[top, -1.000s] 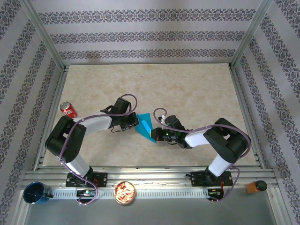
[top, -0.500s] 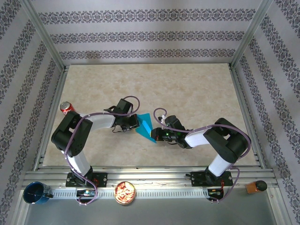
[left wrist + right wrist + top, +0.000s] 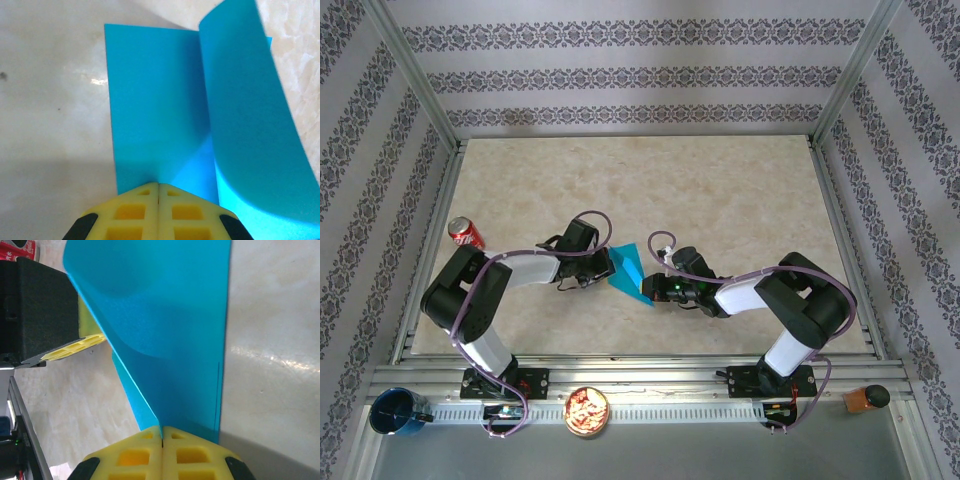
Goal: Fold a paper plane with a square sheet of paper (pick it up from the middle)
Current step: Fourth fold the wing at the center of the table.
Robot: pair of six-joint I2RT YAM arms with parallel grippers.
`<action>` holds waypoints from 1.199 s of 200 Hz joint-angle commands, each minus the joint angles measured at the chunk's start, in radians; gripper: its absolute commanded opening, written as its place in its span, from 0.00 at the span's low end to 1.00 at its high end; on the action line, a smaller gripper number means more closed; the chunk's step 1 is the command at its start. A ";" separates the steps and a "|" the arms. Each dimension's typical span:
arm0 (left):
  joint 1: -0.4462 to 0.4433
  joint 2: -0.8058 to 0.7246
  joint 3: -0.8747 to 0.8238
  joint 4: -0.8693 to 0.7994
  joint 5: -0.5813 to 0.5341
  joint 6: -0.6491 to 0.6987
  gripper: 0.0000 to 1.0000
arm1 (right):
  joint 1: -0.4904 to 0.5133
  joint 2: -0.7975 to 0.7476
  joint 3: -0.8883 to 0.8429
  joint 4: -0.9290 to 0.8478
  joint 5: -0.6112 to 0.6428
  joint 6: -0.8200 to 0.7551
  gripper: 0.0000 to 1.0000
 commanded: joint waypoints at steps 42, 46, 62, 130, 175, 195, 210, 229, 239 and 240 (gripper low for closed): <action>-0.028 -0.030 -0.079 -0.022 -0.094 -0.072 0.00 | 0.003 -0.001 -0.016 -0.004 -0.027 0.030 0.05; -0.028 -0.031 -0.082 -0.020 -0.094 -0.074 0.00 | 0.003 0.002 -0.016 -0.004 -0.029 0.030 0.05; -0.029 -0.033 -0.084 -0.017 -0.094 -0.077 0.00 | 0.006 0.015 -0.010 -0.003 -0.039 0.032 0.05; -0.029 -0.059 -0.083 -0.020 -0.095 -0.075 0.00 | 0.014 0.079 -0.003 0.013 -0.039 0.054 0.05; -0.030 -0.125 -0.072 -0.031 -0.098 -0.060 0.01 | 0.009 0.074 -0.011 0.000 -0.024 0.045 0.04; -0.030 -0.169 -0.070 -0.020 -0.093 -0.044 0.03 | 0.007 0.080 -0.008 -0.001 -0.029 0.045 0.04; -0.031 -0.187 -0.073 0.032 -0.050 -0.018 0.03 | 0.006 0.084 -0.007 0.002 -0.029 0.049 0.04; -0.032 -0.180 -0.072 0.103 0.013 -0.003 0.02 | 0.005 0.088 -0.003 0.003 -0.030 0.049 0.04; -0.032 -0.166 -0.069 0.129 0.037 -0.003 0.01 | 0.005 0.090 -0.005 0.003 -0.031 0.048 0.04; -0.033 -0.164 -0.069 0.132 0.040 -0.003 0.00 | 0.005 0.090 -0.006 0.003 -0.031 0.048 0.04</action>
